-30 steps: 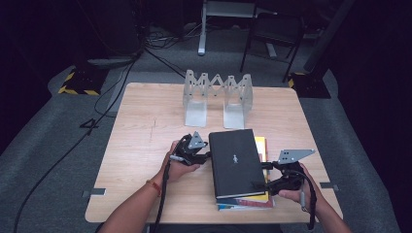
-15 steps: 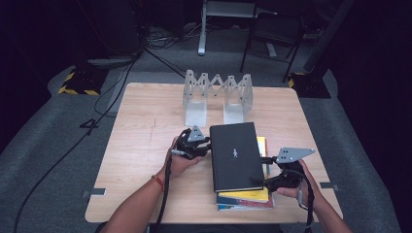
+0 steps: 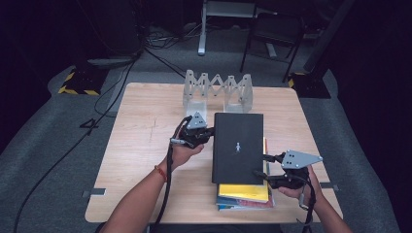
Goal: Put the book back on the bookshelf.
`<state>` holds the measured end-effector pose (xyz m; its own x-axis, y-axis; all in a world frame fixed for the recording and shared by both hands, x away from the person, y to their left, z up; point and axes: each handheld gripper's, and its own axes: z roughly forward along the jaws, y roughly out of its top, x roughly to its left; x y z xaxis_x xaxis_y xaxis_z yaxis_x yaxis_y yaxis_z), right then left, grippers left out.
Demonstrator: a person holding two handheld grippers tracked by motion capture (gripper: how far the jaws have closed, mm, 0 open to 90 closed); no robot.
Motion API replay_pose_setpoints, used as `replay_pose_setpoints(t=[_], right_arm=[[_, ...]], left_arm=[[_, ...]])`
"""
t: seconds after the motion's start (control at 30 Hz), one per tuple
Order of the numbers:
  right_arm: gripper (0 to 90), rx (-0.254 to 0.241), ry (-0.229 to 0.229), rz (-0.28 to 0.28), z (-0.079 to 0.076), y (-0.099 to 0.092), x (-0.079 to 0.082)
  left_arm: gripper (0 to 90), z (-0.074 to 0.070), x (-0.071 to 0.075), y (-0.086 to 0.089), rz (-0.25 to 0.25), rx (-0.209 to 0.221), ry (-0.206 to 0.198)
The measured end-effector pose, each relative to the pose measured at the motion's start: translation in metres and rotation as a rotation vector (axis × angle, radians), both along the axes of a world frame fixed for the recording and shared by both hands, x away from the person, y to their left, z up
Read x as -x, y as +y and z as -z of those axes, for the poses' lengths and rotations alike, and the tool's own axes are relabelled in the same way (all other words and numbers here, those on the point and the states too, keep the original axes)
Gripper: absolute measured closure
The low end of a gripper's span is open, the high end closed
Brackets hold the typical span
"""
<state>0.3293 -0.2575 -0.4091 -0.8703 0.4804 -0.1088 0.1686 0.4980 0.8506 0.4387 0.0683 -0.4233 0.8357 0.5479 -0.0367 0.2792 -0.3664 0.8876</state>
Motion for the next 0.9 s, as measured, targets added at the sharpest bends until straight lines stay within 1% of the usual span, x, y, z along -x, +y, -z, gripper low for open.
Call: replay_pose_setpoints(t=[0.07,0.13,0.2,0.27,0.3,0.33,0.37,0.4,0.43,0.53,0.67,0.73,0.9], right_arm=[[39.6,0.003,-0.010,0.000,0.000,0.000,0.000],[40.0,0.009,-0.022,0.001,-0.001,0.000,0.001],[42.5,0.015,-0.040,0.010,-0.002,-0.001,0.001],[44.8,0.017,-0.062,0.020,-0.003,-0.001,0.001],[45.4,0.019,-0.068,0.024,-0.004,-0.002,0.000],[46.5,0.024,-0.084,0.028,-0.005,-0.002,0.000],[48.6,0.022,-0.099,0.027,-0.006,-0.002,0.000],[49.8,0.019,-0.105,0.032,-0.007,-0.003,0.000],[49.8,0.019,-0.105,0.032,-0.007,-0.003,0.000],[52.5,0.032,-0.133,0.043,-0.009,-0.004,0.001],[55.5,0.035,-0.138,0.038,-0.010,-0.006,0.002],[57.5,0.028,-0.142,0.040,-0.010,-0.007,0.004],[63.3,0.029,-0.166,0.035,-0.011,-0.009,0.012]], left_arm=[[88.5,-0.002,-0.001,0.000,0.004,0.015,0.019],[88.7,-0.005,-0.001,-0.001,0.007,0.013,0.003],[88.7,-0.009,-0.002,0.000,0.011,0.040,0.006],[88.7,-0.015,-0.001,-0.002,0.011,0.036,-0.014],[88.7,-0.019,-0.001,-0.003,0.013,0.041,-0.019],[88.7,-0.019,-0.001,-0.003,0.013,0.041,-0.019],[88.7,-0.026,-0.001,-0.006,0.011,0.023,-0.043],[88.7,-0.030,0.000,-0.008,0.009,0.023,-0.048],[88.7,-0.030,0.000,-0.008,0.009,0.023,-0.048],[88.7,-0.036,0.001,-0.009,0.017,0.012,-0.053],[88.7,-0.041,0.004,-0.009,0.025,-0.007,-0.061],[88.5,-0.043,0.008,-0.009,0.035,-0.014,-0.077],[87.9,-0.049,0.015,-0.009,0.058,0.003,-0.090]])
